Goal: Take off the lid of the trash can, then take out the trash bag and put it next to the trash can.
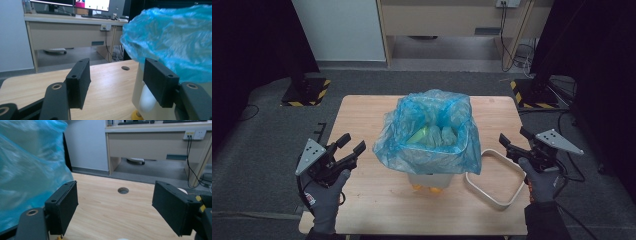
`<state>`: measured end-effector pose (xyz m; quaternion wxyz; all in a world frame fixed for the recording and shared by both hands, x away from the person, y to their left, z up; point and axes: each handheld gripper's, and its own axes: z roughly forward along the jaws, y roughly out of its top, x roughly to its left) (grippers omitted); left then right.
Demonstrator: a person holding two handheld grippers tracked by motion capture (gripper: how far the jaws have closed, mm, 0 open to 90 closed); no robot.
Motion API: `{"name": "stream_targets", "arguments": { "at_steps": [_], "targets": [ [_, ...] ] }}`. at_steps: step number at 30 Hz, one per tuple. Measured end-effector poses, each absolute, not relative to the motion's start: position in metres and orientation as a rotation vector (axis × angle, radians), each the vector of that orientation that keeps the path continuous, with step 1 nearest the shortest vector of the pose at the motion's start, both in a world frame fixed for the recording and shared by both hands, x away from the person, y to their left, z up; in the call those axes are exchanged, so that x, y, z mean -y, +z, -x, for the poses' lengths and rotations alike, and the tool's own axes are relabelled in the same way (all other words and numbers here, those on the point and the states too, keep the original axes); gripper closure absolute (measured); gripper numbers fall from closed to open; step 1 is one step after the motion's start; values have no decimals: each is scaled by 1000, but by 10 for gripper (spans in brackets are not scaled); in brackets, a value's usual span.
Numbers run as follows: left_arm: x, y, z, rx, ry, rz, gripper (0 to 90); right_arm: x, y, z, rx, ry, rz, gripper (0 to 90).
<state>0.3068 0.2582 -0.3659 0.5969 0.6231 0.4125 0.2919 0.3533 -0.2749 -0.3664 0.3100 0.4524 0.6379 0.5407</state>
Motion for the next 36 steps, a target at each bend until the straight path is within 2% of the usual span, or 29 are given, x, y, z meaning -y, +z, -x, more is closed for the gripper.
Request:
{"name": "stream_targets", "arguments": {
  "at_steps": [36],
  "targets": [
    [-233, -308, -318, -848, 687, -1453, 381, 248, -315, -346, -1685, 1519, -1075, 182]
  ]
}}
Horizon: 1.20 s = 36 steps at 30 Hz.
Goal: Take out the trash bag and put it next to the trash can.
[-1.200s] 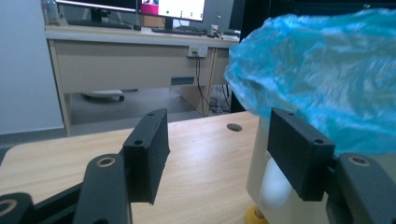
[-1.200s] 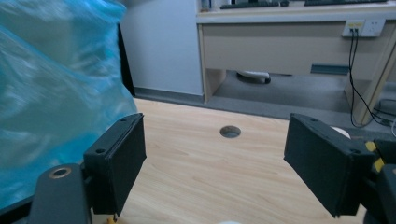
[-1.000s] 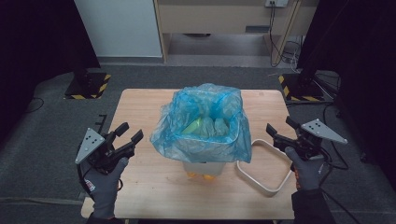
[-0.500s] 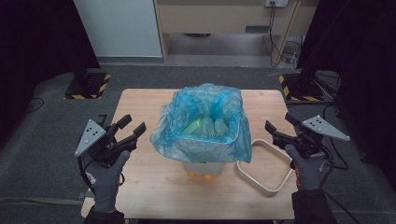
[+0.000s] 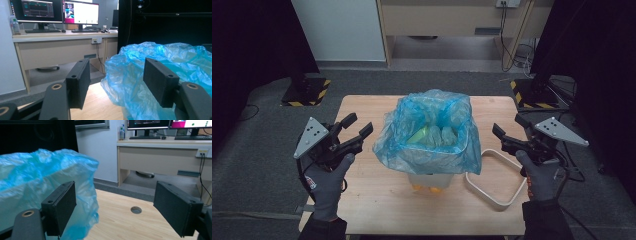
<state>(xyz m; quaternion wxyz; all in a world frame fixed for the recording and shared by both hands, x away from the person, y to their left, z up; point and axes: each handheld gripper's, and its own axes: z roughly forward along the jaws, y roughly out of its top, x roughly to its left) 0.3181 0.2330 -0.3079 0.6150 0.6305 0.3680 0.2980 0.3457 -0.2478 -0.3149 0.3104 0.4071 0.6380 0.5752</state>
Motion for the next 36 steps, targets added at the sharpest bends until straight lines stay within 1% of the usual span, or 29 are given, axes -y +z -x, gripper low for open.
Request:
{"name": "stream_targets", "arguments": {
  "at_steps": [11, 13, 18, 24, 36],
  "targets": [
    [-219, -297, -322, -816, 678, -1469, 381, 237, -303, -348, -1703, 1533, -1052, 184],
    [-216, -296, -326, -771, 690, -1465, 382, 236, -302, -348, -1703, 1539, -1053, 186],
    [-204, -293, -331, -748, 676, -1469, 382, 231, -298, -349, -1712, 1551, -1034, 189],
    [-191, -291, -334, -728, 664, -1489, 386, 222, -296, -350, -1728, 1557, -1020, 190],
    [-182, -289, -335, -727, 635, -1501, 385, 213, -287, -349, -1737, 1580, -998, 196]
  ]
}}
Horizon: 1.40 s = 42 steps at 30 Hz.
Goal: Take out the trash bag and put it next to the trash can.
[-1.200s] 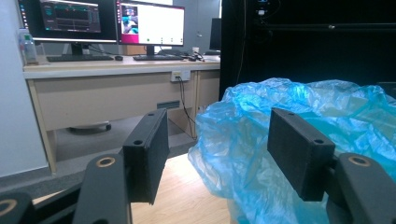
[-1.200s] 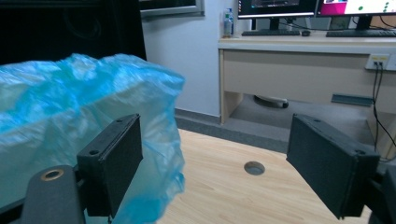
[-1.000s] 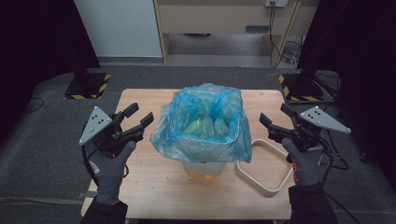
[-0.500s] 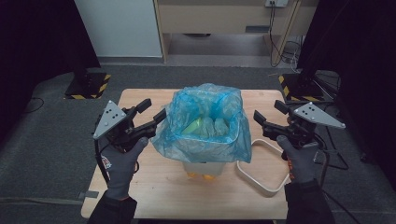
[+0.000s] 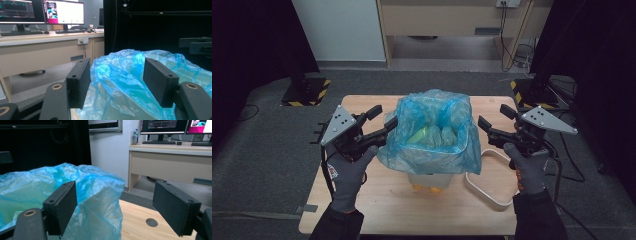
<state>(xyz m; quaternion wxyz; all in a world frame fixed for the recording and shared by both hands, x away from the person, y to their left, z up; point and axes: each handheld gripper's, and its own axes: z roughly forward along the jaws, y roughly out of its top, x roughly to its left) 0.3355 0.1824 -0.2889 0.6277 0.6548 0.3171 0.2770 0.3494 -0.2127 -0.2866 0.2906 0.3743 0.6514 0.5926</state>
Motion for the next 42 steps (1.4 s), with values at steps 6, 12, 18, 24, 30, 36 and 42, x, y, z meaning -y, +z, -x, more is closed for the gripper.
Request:
{"name": "stream_targets", "arguments": {
  "at_steps": [6, 12, 18, 24, 30, 36, 42],
  "targets": [
    [-175, -288, -336, -719, 629, -1521, 385, 203, -285, -350, -1755, 1585, -975, 198],
    [-168, -290, -340, -725, 625, -1546, 384, 193, -285, -351, -1774, 1589, -964, 207],
    [-163, -293, -341, -730, 620, -1564, 384, 186, -289, -352, -1810, 1569, -946, 227],
    [-161, -299, -345, -750, 611, -1573, 384, 181, -292, -353, -1829, 1573, -938, 258],
    [-162, -303, -348, -768, 609, -1583, 385, 178, -295, -354, -1859, 1564, -927, 325],
    [-162, -305, -350, -782, 608, -1584, 393, 175, -298, -356, -1890, 1550, -921, 372],
    [-163, -307, -351, -797, 602, -1589, 413, 175, -299, -356, -1896, 1557, -917, 415]
  ]
}}
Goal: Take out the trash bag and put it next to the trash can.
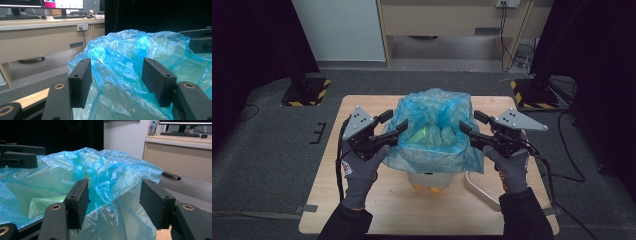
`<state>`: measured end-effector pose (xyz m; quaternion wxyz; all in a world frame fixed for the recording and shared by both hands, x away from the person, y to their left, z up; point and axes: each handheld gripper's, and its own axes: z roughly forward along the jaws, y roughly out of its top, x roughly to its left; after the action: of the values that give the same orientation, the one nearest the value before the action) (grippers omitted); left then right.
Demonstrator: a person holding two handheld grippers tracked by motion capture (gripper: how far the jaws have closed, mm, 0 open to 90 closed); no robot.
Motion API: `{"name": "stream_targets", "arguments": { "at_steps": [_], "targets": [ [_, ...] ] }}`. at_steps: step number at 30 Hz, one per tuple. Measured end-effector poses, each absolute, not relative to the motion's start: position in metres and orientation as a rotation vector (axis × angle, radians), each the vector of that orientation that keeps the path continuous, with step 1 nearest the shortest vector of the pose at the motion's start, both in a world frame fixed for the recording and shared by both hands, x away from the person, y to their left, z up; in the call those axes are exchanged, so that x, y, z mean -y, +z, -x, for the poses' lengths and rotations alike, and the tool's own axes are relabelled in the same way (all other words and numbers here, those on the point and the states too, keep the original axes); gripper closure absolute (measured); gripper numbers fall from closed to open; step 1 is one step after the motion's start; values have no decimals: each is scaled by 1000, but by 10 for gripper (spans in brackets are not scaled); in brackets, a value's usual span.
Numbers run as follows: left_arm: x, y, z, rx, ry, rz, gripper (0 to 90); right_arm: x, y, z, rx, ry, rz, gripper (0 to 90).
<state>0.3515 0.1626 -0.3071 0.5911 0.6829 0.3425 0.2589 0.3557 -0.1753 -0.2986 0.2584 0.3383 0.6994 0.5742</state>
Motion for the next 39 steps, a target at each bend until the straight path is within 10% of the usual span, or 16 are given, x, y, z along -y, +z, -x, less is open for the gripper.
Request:
{"name": "stream_targets", "arguments": {
  "at_steps": [39],
  "targets": [
    [-157, -302, -347, -856, 553, -1594, 671, 173, -296, -351, -1902, 1541, -891, 704]
  ]
}}
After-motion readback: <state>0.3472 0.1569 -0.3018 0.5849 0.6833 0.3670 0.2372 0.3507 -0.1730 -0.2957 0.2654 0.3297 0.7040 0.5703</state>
